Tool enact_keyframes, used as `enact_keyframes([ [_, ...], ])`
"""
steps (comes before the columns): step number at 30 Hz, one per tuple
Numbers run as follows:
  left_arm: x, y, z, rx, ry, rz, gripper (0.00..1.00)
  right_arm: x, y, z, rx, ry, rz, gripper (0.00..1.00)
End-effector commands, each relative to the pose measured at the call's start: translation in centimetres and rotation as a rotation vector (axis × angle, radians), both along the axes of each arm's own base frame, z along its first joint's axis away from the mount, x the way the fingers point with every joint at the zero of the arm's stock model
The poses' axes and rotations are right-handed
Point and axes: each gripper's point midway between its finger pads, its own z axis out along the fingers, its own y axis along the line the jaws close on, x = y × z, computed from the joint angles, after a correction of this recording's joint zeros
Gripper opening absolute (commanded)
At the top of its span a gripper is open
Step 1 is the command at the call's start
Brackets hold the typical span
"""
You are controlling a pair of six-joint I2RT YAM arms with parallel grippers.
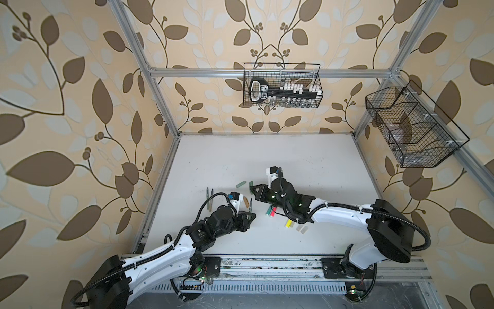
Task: Insert pens into pen caps
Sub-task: Put on the pen cap to the pen.
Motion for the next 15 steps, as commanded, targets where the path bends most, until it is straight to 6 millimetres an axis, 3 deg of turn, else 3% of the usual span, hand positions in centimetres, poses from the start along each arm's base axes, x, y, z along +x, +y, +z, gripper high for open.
enact_keyframes([
  [1, 0.53, -0.46, 1.87, -0.038, -0.04, 0.012, 0.0, -0.3, -0.13, -0.19, 0.01, -0.002, -0.009, 0.0],
  [15, 0.77, -0.41, 2.36, -0.044, -0.051, 0.024, 0.0, -0.55, 0.32, -0.83, 0.011, 0.008, -0.002, 0.0],
])
